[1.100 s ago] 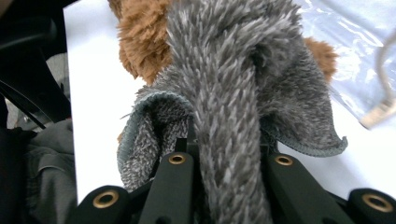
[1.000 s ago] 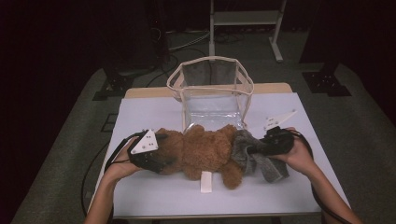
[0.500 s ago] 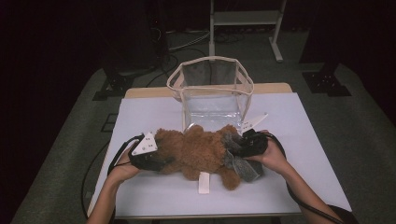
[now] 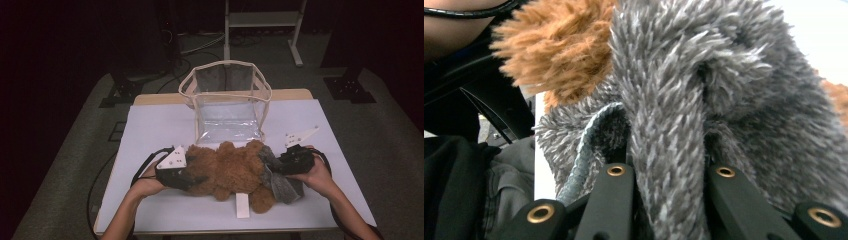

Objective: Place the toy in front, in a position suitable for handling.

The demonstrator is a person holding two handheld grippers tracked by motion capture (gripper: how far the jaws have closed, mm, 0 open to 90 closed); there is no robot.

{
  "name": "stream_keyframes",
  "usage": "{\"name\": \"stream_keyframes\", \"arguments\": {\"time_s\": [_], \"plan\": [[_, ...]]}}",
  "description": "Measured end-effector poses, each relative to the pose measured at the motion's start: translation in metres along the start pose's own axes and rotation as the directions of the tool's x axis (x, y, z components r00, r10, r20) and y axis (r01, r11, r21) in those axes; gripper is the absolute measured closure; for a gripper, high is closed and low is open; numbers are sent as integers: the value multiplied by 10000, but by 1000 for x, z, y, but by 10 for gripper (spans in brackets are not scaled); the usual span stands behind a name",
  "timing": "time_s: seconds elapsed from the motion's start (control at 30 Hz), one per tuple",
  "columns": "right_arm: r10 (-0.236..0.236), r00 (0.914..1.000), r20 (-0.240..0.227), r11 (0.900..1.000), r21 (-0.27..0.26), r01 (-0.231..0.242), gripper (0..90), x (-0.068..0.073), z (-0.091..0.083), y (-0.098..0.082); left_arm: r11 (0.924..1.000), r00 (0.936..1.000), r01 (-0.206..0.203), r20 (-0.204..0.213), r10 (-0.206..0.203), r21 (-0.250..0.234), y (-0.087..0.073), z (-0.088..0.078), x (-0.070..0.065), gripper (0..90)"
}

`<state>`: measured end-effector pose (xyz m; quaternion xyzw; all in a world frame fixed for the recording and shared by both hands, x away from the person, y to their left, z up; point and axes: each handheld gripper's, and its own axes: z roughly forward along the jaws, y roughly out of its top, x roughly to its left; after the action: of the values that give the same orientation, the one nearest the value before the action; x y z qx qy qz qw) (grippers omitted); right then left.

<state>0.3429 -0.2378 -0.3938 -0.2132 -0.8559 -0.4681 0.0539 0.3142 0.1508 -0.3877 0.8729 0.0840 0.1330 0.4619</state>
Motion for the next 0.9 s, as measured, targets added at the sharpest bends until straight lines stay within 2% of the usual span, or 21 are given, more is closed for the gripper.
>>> {"name": "stream_keyframes", "arguments": {"time_s": [0.07, 0.13, 0.2, 0.27, 0.33, 0.37, 0.47, 0.5, 0.53, 0.67, 0.83, 0.9], "plan": [[52, 9997, 230, 10000, 50, -53, 792, -1, -3, -5, 9997, 9994, -193, -296, 197, 150, 2, 1, 1, 320], [99, 9994, 342, 9999, 24, -100, 791, -3, -4, -11, 9992, 9971, -366, -658, 377, 175, 4, 0, 2, 248], [173, 9987, 484, 9998, -41, -172, 790, -6, -5, -16, 9987, 9954, -418, -848, 442, 297, 4, -2, 2, 181], [147, 9978, 643, 9998, 144, -156, 789, -6, -6, -21, 9980, 9950, -483, -856, 516, 398, 1, -5, 1, 149], [175, 9980, 601, 9996, 225, -189, 788, -5, -5, -25, 9980, 9954, -456, -819, 491, 436, -4, -5, 0, 150], [183, 9982, 566, 9995, 250, -197, 788, -5, -4, -26, 9981, 9958, -401, -809, 437, 461, -6, -4, 0, 161], [65, 9993, 362, 9998, 197, -72, 788, -2, 4, -21, 9972, 9936, -531, -970, 580, 518, -6, -4, -3, 338], [18, 9995, 304, 9998, 215, -24, 789, -1, 7, -18, 9965, 9921, -627, -1051, 683, 554, -5, -5, -3, 378], [-25, 9998, 219, 9998, 222, 20, 790, -1, 10, -14, 9969, 9936, -523, -972, 579, 589, -4, -7, -2, 400], [-205, 9995, -251, 9997, -98, 203, 793, 2, 15, -1, 9990, 9966, -126, -802, 161, 438, -6, -19, 6, 431], [-644, 9958, -649, 9979, -47, 642, 793, 14, 26, 15, 9963, 9980, -147, -603, 198, 842, -6, -37, 6, 434], [-680, 9950, -738, 9977, 7, 682, 792, 15, 31, 16, 9927, 9972, -162, -712, 248, 1199, -8, -41, 6, 400]]}}
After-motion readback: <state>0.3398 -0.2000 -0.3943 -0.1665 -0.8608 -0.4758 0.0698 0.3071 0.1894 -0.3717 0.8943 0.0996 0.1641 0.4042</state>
